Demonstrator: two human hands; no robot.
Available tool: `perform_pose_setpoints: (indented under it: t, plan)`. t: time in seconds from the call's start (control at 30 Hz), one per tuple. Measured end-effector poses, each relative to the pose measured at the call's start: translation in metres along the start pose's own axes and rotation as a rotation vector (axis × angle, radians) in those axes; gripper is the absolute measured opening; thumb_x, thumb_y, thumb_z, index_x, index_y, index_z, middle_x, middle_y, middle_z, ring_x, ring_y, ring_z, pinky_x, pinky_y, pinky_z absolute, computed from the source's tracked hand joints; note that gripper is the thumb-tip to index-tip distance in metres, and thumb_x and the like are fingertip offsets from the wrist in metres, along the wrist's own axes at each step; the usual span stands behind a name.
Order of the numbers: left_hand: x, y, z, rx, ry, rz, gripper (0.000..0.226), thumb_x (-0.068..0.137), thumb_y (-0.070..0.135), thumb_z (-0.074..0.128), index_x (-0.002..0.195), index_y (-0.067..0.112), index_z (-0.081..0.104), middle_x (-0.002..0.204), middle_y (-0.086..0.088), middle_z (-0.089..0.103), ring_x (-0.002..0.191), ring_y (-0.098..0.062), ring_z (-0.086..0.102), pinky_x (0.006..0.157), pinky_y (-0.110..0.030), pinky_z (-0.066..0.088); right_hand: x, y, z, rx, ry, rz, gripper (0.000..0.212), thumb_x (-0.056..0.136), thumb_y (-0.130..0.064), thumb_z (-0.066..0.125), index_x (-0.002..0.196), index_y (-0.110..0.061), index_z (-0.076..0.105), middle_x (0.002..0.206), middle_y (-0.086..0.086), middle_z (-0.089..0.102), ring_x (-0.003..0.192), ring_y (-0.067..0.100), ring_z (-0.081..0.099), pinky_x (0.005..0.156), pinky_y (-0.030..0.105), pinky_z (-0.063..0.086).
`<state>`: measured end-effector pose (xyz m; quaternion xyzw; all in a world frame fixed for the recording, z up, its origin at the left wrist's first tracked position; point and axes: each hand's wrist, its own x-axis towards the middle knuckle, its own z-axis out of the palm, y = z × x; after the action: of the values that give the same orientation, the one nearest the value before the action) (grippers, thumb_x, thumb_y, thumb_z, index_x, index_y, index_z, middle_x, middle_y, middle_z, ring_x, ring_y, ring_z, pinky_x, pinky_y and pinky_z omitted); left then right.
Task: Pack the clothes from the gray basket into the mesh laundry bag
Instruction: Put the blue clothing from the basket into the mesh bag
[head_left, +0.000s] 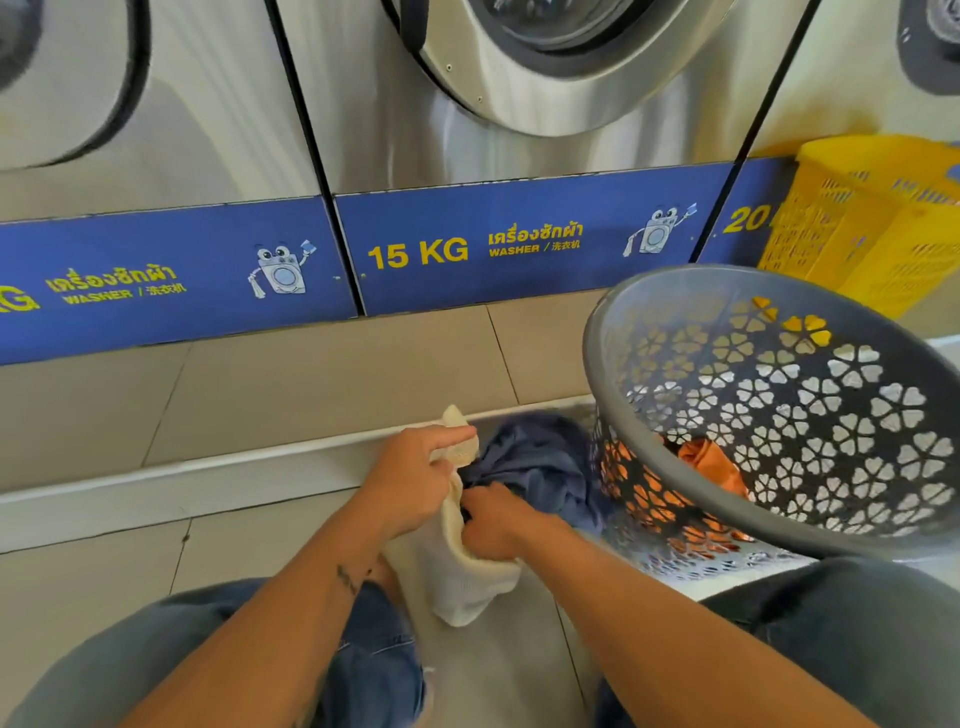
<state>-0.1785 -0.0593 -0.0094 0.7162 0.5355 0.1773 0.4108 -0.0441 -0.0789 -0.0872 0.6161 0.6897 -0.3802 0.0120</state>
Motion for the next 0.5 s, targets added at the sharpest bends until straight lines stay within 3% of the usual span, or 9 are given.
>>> perform_pose_setpoints:
  t: [0.03,0.1,0.17,0.23,0.3,0.4,0.43,0.5]
  plan:
    - [0.001,-0.003,-0.001,0.013,0.008,-0.01,0.052,0.092,-0.006,0.045,0.131,0.024,0.06,0.144,0.001,0.049,0.126,-0.02,0.051,0.102,-0.026,0.041,0.007,0.0,0.003,-0.029,-0.06,0.016,0.023,0.097,-0.022,0.045,0.111,-0.017,0.062,0.126,0.018,0.061,0.112,0.036,0.055,0.088,0.04,0.043]
    - [0.003,-0.007,-0.003,0.039,0.031,-0.037,0.052,0.093,-0.005,0.045,0.131,0.027,0.06,0.144,0.002,0.049,0.121,-0.023,0.055,0.097,-0.029,0.046,0.017,-0.002,0.006,-0.056,-0.157,0.045,0.045,0.099,-0.028,0.043,0.143,-0.021,0.048,0.149,0.014,0.047,0.135,0.037,0.042,0.109,0.046,0.036]
    - [0.007,-0.012,-0.006,0.076,0.059,-0.065,0.052,0.093,-0.003,0.045,0.131,0.029,0.06,0.145,0.001,0.049,0.113,-0.018,0.057,0.084,-0.017,0.045,0.021,-0.006,0.002,-0.012,-0.214,0.008,0.051,0.097,-0.031,0.045,0.148,-0.027,0.043,0.155,0.009,0.042,0.14,0.036,0.038,0.115,0.048,0.032]
    - [0.011,-0.017,-0.009,0.117,0.097,-0.085,0.053,0.091,-0.001,0.045,0.131,0.032,0.059,0.145,-0.002,0.049,0.103,-0.013,0.056,0.075,-0.014,0.041,0.02,-0.002,-0.009,0.184,-0.204,-0.028,0.048,0.088,-0.024,0.048,0.136,-0.031,0.055,0.142,0.005,0.055,0.127,0.03,0.05,0.106,0.047,0.041]
    - [0.015,-0.02,-0.011,0.142,0.116,-0.093,0.053,0.091,0.001,0.045,0.13,0.034,0.059,0.146,-0.003,0.048,0.1,-0.018,0.06,0.077,-0.019,0.043,0.016,0.011,-0.02,0.441,-0.008,-0.018,0.041,0.083,-0.007,0.049,0.114,-0.028,0.065,0.122,0.003,0.066,0.109,0.023,0.059,0.09,0.04,0.051]
    - [0.018,-0.022,-0.009,0.169,0.094,-0.087,0.053,0.091,0.003,0.045,0.132,0.034,0.058,0.146,-0.001,0.047,0.116,-0.023,0.056,0.094,-0.026,0.045,0.012,0.043,-0.026,0.59,0.481,0.089,0.038,0.075,0.007,0.047,0.089,-0.027,0.054,0.099,0.002,0.059,0.092,0.03,0.059,0.068,0.035,0.049]
    - [0.018,-0.021,-0.007,0.179,0.08,-0.077,0.053,0.092,0.003,0.044,0.132,0.034,0.057,0.146,0.001,0.047,0.12,-0.024,0.053,0.1,-0.03,0.045,0.013,0.054,-0.024,0.507,0.562,0.15,0.038,0.076,0.006,0.05,0.094,-0.027,0.051,0.104,0.002,0.052,0.093,0.03,0.056,0.067,0.033,0.045]
    - [0.018,-0.017,-0.004,0.214,0.066,-0.048,0.052,0.091,0.004,0.044,0.133,0.033,0.056,0.146,0.003,0.046,0.125,-0.023,0.048,0.107,-0.035,0.041,0.015,0.072,-0.018,0.37,0.501,0.25,0.053,0.077,-0.004,0.06,0.123,-0.027,0.048,0.126,0.007,0.043,0.111,0.032,0.051,0.085,0.035,0.046]
